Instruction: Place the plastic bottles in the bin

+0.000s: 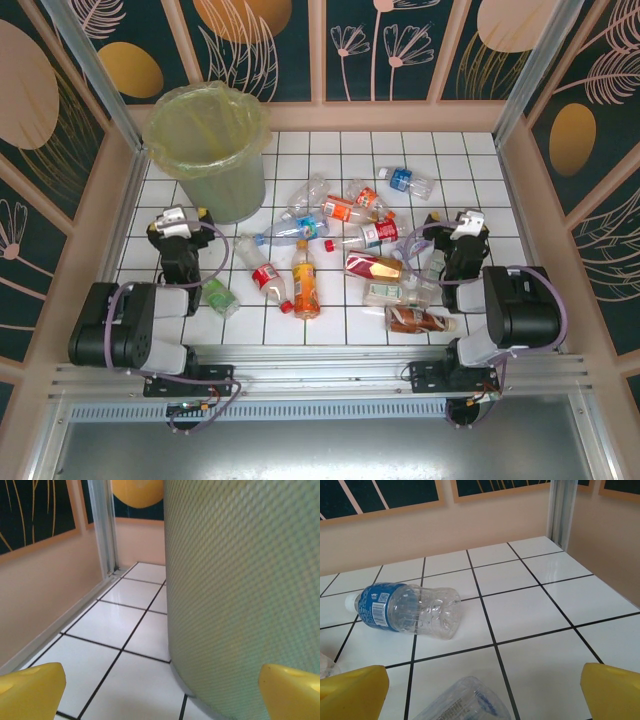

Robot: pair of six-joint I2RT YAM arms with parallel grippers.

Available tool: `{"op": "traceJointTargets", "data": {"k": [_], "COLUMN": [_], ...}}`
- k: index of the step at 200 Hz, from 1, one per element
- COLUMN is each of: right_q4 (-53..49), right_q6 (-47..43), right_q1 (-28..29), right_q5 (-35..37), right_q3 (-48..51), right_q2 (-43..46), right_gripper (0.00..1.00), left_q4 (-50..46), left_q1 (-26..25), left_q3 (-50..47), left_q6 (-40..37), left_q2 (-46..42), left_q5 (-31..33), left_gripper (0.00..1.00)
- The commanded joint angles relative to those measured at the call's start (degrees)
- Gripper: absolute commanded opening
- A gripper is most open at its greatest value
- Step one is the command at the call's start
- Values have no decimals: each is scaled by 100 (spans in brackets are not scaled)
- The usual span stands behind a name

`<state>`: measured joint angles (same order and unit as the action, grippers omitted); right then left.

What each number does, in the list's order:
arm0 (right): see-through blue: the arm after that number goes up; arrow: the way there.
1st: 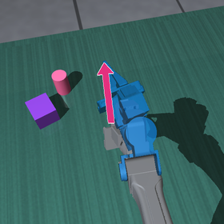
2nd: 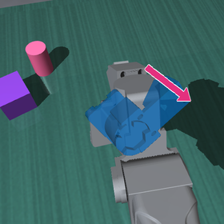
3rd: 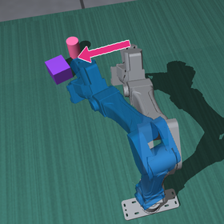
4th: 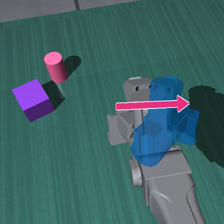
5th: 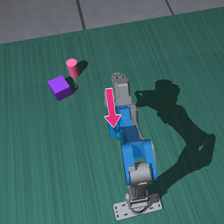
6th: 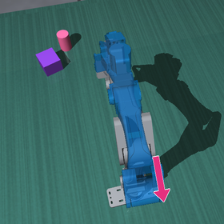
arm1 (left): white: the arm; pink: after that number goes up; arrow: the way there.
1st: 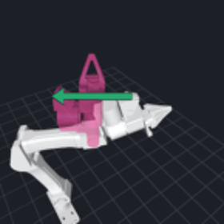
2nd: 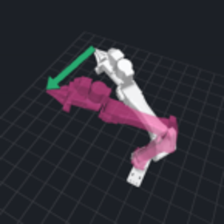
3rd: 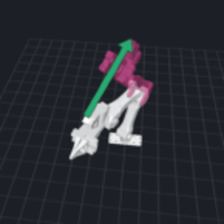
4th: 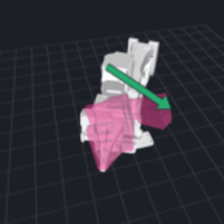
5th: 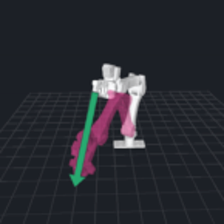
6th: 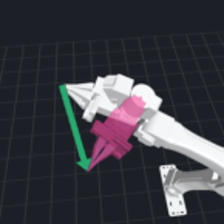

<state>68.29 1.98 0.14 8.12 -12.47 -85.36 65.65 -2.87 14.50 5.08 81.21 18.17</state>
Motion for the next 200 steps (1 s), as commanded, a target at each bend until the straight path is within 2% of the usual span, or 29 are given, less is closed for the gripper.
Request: {"op": "traceJointTargets", "data": {"k": [1,25,56,82,126,151,200], "right_q4": [-483,-1052,-1889,-2699,-3824,-4738,-5375], "right_q6": [-4,-52,-30,299,998,1619,1823], "right_q1": [77,122,230,351,758,1095,1461], "right_q5": [230,276,414,401,365,1036,622], "right_q3": [-181,-232,-278,-462,-870,-1263,-1704], "right_q2": [484,1003,1812,2408,2842,2763,2704], "right_gripper": [99,99,99,99,99,99,99], "left_q4": [-570,-817,-1772,-2581,-3625,-4073,-4736], "left_q1": [42,40,41,24,24,21,23], "left_q3": [122,-14,144,288,281,230,272], "left_q6": [105,358,830,1182,2271,2927,3625], "left_q2": [-475,-918,-1441,-1942,-2784,-3159,-3590], "left_q5": [-86,-14,-46,-86,-324,-637,-1776], "left_gripper": [98,99,99,99,99,99,99]}}
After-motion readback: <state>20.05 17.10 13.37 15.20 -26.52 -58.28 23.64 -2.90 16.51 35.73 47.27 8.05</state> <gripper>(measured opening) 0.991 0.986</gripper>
